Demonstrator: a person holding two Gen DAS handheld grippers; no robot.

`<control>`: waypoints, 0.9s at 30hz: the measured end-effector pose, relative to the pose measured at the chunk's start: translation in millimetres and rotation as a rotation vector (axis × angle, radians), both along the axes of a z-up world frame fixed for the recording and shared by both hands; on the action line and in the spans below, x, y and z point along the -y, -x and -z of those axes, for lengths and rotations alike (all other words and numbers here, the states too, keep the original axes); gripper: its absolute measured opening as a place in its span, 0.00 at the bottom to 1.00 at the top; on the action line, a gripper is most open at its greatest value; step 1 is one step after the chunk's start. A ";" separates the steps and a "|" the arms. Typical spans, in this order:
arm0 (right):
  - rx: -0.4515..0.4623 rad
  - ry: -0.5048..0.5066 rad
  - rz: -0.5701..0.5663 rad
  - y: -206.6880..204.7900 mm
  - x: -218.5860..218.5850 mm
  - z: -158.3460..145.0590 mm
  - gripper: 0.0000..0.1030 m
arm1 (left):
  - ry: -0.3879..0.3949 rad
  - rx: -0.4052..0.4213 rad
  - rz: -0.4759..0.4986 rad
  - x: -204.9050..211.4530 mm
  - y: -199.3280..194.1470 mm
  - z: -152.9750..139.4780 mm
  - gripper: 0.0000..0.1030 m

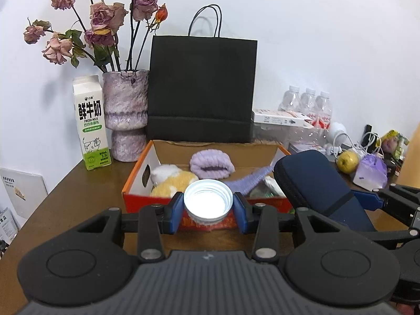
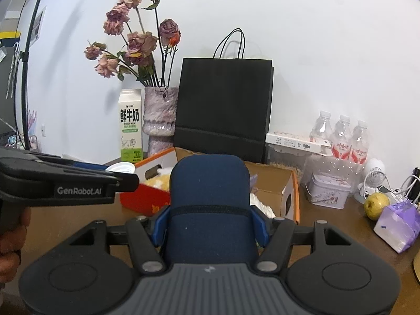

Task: Organize objects
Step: 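Carry the white cap and navy pouch over the red box with both grippers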

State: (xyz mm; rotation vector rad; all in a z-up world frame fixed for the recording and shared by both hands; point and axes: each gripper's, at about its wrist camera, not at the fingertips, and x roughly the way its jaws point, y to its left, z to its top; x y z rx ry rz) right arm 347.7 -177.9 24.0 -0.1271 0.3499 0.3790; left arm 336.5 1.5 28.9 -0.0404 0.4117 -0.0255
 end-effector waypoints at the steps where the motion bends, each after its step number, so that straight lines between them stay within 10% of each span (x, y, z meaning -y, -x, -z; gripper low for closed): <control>1: 0.000 -0.005 0.001 -4.9 -1.2 -0.6 0.60 | 0.000 0.001 -0.004 -1.5 -4.8 0.1 0.40; 27: 0.016 -0.001 -0.022 -118.1 -36.9 0.5 0.60 | 0.014 0.052 -0.033 -6.6 -122.3 -9.1 0.40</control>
